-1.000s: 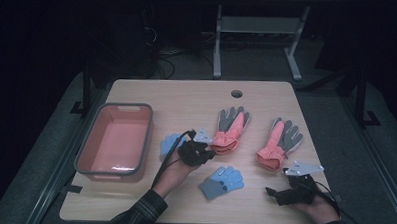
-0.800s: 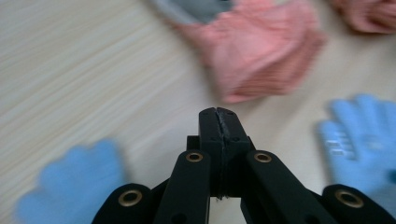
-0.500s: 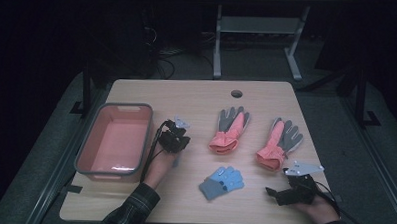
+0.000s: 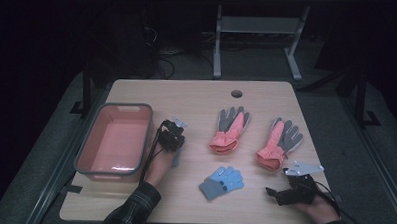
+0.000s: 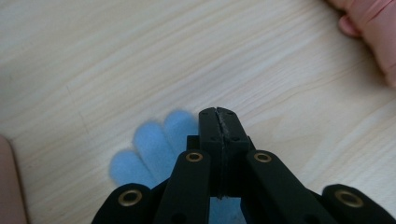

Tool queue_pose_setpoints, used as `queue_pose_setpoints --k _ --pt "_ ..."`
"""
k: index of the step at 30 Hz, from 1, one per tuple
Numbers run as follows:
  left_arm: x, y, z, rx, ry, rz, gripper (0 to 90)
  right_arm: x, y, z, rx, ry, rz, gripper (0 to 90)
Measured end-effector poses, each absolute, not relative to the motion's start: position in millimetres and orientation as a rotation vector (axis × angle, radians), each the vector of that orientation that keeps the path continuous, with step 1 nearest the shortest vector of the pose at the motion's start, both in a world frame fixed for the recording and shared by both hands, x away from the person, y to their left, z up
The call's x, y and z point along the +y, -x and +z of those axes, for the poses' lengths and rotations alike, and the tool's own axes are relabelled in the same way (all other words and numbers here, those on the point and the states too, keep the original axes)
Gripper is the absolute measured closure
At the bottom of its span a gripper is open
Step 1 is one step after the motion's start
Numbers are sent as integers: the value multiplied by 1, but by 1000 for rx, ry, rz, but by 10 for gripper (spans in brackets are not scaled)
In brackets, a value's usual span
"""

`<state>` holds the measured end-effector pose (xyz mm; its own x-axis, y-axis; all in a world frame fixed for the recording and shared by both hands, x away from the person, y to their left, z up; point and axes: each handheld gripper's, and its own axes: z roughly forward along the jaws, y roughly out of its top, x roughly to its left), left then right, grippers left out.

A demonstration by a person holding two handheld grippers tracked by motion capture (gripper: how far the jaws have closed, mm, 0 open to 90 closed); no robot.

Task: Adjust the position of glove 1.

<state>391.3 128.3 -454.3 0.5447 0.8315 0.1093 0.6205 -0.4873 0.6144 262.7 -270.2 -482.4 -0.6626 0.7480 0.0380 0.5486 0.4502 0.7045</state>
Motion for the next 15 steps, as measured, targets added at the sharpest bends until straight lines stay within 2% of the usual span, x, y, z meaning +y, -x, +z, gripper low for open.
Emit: queue_pose_setpoints --k 7,15 --pt "128 -391 -458 1159 -2247 477 897 -270 -263 -482 2426 -1113 1025 29" --pt "105 -378 -458 1029 -2295 416 897 -270 -263 -482 2427 -1114 1025 29"
